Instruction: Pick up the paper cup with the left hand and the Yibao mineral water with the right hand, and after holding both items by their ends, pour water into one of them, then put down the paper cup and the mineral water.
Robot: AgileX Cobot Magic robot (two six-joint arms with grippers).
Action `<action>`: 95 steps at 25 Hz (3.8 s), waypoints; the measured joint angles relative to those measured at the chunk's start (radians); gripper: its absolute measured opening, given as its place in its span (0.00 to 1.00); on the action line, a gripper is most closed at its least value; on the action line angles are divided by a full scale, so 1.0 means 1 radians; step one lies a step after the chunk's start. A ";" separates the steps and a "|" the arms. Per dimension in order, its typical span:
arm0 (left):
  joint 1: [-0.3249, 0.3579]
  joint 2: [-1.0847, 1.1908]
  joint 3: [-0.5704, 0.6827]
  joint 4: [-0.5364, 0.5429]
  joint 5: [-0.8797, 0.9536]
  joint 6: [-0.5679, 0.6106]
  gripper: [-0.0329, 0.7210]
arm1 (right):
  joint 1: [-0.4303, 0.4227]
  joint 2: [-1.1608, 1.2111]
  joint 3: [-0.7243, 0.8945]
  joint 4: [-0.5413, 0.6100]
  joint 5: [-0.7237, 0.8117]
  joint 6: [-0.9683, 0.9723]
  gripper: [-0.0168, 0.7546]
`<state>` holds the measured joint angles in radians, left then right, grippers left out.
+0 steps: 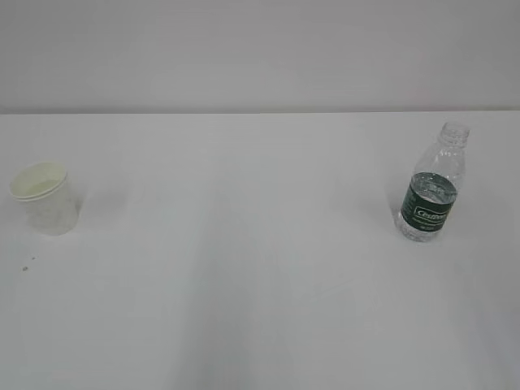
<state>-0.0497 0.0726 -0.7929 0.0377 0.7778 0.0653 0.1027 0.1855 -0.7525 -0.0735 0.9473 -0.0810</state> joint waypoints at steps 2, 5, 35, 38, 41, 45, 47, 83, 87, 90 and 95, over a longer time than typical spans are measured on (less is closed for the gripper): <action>0.000 0.000 0.017 0.000 0.013 0.000 0.42 | 0.000 0.000 0.000 -0.012 0.014 0.004 0.78; 0.000 0.000 0.036 0.000 0.037 0.000 0.42 | 0.000 0.000 0.000 -0.039 0.040 0.022 0.78; 0.000 0.000 0.058 -0.106 0.318 0.000 0.47 | 0.000 0.000 0.125 -0.050 0.216 0.096 0.72; 0.000 0.000 0.058 -0.117 0.326 0.000 0.54 | 0.000 0.000 0.140 -0.048 0.218 0.096 0.72; 0.000 0.000 0.058 -0.119 0.330 0.000 0.63 | 0.000 0.000 0.146 -0.048 0.218 0.081 0.73; 0.000 0.000 0.076 -0.120 0.330 0.000 0.71 | 0.000 0.000 0.155 -0.048 0.218 0.058 0.81; 0.000 0.000 0.092 -0.122 0.332 0.000 0.74 | 0.000 0.000 0.171 -0.048 0.218 0.051 0.83; 0.000 0.000 0.271 -0.141 0.316 0.000 0.77 | 0.000 0.000 0.245 -0.050 0.192 0.061 0.81; 0.000 0.000 0.271 -0.139 0.316 0.000 0.77 | 0.000 0.000 0.245 -0.050 0.192 0.061 0.79; 0.000 0.000 0.271 -0.139 0.316 0.000 0.77 | 0.000 0.000 0.245 -0.050 0.192 0.061 0.79; 0.000 0.000 0.271 -0.139 0.316 0.000 0.76 | 0.000 0.000 0.245 -0.073 0.192 0.097 0.79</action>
<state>-0.0497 0.0726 -0.5215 -0.1018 1.0940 0.0653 0.1027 0.1851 -0.5072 -0.1470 1.1397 0.0163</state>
